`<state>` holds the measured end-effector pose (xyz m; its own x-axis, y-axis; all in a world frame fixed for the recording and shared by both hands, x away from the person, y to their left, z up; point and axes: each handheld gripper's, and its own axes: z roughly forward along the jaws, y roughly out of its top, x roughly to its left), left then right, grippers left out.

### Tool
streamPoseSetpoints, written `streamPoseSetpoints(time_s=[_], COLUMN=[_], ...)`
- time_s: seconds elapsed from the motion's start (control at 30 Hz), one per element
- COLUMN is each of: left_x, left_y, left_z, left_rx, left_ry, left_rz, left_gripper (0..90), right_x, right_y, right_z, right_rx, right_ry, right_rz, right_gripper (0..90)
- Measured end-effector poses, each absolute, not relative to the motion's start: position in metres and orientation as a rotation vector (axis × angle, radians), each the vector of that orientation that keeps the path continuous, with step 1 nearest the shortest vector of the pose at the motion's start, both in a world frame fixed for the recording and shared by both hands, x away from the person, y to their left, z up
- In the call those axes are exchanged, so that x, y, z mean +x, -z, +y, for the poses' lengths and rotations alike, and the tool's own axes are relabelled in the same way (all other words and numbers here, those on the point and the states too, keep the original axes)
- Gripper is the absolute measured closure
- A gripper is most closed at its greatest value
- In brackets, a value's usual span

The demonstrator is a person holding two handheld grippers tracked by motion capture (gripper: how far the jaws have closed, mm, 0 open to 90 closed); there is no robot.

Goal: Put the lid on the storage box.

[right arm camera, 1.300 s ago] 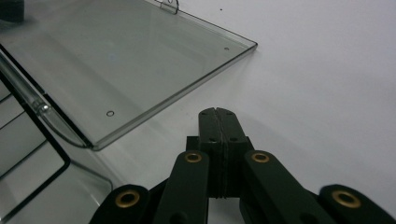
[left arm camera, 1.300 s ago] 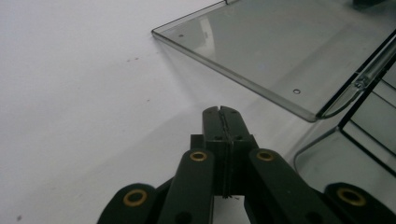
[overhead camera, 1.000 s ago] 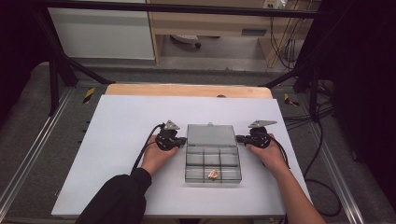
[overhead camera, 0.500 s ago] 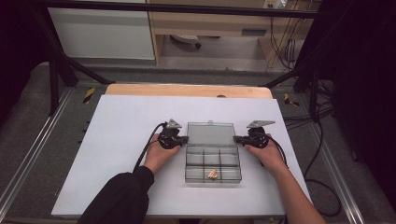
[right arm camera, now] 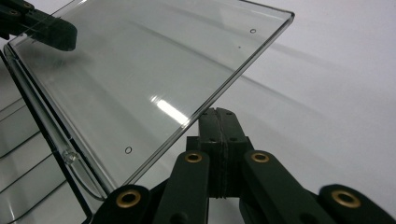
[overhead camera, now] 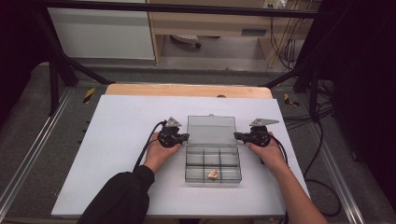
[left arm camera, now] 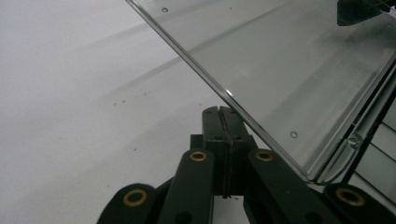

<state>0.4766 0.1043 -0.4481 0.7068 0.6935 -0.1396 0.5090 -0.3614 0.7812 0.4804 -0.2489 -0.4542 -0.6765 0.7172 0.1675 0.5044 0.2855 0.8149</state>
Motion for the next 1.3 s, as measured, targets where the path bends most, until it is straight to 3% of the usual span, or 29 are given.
streamPoseSetpoints(time_s=[1.3], left_x=[0.473], left_y=[0.425], left_z=[0.108], left_rx=[1.973], left_ry=[-0.291], left_rz=[0.870], left_gripper=[90.0], right_x=[0.479], right_y=[0.423], right_z=[-0.247], right_rx=[1.012], right_ry=[-1.385], right_rz=[2.276], right_gripper=[90.0])
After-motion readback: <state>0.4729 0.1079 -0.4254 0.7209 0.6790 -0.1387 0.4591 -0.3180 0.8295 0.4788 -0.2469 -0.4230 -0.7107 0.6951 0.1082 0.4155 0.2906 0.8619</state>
